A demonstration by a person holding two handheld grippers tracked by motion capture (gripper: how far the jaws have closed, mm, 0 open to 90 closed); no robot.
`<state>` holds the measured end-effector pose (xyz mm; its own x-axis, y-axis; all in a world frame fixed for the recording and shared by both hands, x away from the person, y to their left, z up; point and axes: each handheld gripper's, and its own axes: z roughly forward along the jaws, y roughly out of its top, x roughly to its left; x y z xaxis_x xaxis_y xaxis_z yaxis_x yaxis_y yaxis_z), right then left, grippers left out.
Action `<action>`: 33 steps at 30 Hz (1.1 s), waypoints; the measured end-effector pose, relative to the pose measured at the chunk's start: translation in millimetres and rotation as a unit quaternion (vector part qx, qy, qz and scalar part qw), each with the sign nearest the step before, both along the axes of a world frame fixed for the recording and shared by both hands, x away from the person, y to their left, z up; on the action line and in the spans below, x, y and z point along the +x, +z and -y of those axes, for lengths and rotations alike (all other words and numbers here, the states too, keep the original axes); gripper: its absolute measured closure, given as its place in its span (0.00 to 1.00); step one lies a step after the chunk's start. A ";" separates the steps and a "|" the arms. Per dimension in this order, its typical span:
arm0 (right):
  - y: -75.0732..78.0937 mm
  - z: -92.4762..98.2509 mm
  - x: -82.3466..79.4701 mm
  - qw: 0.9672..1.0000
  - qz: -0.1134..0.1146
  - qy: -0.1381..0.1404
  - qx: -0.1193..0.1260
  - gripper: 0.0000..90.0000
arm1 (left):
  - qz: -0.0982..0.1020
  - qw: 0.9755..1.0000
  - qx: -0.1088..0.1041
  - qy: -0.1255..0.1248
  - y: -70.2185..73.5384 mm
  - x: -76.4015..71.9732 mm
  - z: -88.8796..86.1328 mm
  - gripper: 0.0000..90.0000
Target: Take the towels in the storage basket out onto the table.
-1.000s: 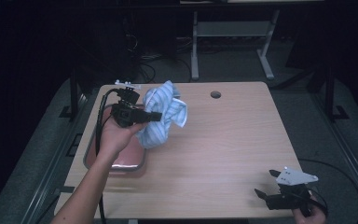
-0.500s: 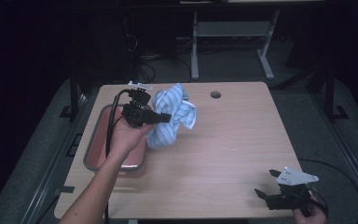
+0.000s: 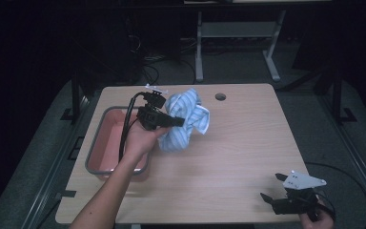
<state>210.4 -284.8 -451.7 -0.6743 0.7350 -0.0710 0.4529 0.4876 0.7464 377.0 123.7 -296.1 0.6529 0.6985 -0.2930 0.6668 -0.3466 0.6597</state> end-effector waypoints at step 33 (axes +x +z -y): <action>-4.2 -1.9 4.1 1.000 -0.015 0.007 0.009 0.15 | -0.030 0.999 0.010 -0.018 -39.5 25.4 53.7 0.75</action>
<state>214.5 -282.9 -455.9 -0.6862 0.7264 -0.0376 0.4681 0.4806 0.7416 402.4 69.9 -335.5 0.6598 0.6808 -0.3181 0.6916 -0.3845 0.6114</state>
